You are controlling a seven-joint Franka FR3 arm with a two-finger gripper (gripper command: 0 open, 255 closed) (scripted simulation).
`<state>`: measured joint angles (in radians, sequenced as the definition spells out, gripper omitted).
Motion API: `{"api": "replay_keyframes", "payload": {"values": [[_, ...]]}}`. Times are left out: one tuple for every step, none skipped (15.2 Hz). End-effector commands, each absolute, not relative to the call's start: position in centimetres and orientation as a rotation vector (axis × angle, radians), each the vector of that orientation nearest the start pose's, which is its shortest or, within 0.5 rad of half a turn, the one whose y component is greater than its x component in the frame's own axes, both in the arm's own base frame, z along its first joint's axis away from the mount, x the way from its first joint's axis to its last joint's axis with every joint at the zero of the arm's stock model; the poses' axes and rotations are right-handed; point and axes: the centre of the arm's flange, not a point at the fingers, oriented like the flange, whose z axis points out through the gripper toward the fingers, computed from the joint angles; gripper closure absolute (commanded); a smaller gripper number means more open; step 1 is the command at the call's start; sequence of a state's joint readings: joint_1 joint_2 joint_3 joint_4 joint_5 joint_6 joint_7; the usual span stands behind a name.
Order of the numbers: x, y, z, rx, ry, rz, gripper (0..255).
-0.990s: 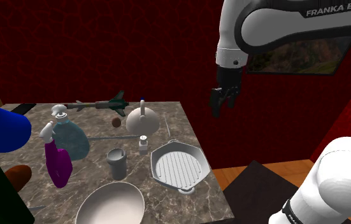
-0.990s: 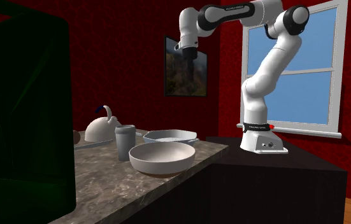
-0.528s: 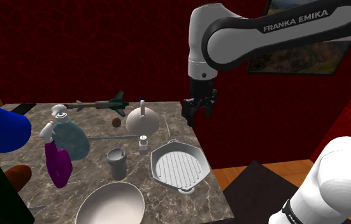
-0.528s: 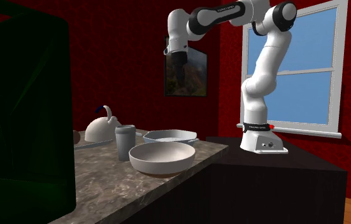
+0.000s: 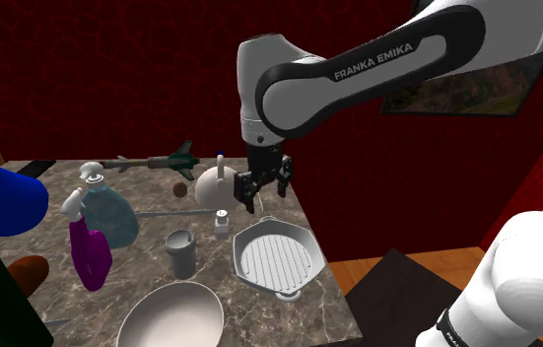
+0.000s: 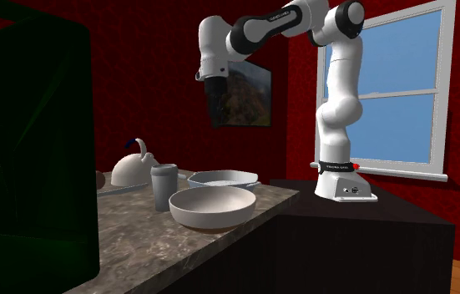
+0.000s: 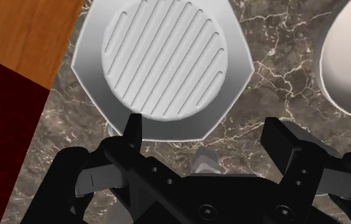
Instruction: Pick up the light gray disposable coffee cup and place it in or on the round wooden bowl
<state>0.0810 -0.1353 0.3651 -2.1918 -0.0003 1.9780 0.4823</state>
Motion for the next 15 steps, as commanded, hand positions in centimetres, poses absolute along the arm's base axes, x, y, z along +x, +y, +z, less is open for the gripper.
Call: {"api": "replay_keyframes", "payload": {"values": [[46.3, 24.0, 42.4, -3.221, 0.083, 0.089, 0], [47.0, 25.0, 41.8, -3.221, 0.091, 0.088, 0], [47.7, 25.9, 41.3, -3.221, 0.098, 0.087, 0], [48.4, 26.9, 40.8, -3.221, 0.106, 0.086, 0], [49.1, 27.8, 40.2, -3.221, 0.113, 0.085, 0], [49.9, 28.8, 39.7, -3.220, 0.121, 0.084, 0], [50.6, 29.7, 39.1, -3.220, 0.128, 0.083, 0], [51.4, 30.7, 38.6, -3.220, 0.136, 0.082, 0], [52.1, 31.6, 38.1, -3.220, 0.143, 0.081, 0], [52.9, 32.5, 37.5, -3.220, 0.151, 0.080, 0], [53.6, 33.5, 37.0, -3.220, 0.158, 0.079, 0], [54.4, 34.4, 36.5, -3.220, 0.166, 0.078, 0], [55.2, 35.3, 35.9, -3.219, 0.173, 0.077, 0], [55.9, 36.3, 35.4, -3.219, 0.181, 0.076, 0], [56.7, 37.2, 34.9, -3.219, 0.188, 0.075, 0]]}}
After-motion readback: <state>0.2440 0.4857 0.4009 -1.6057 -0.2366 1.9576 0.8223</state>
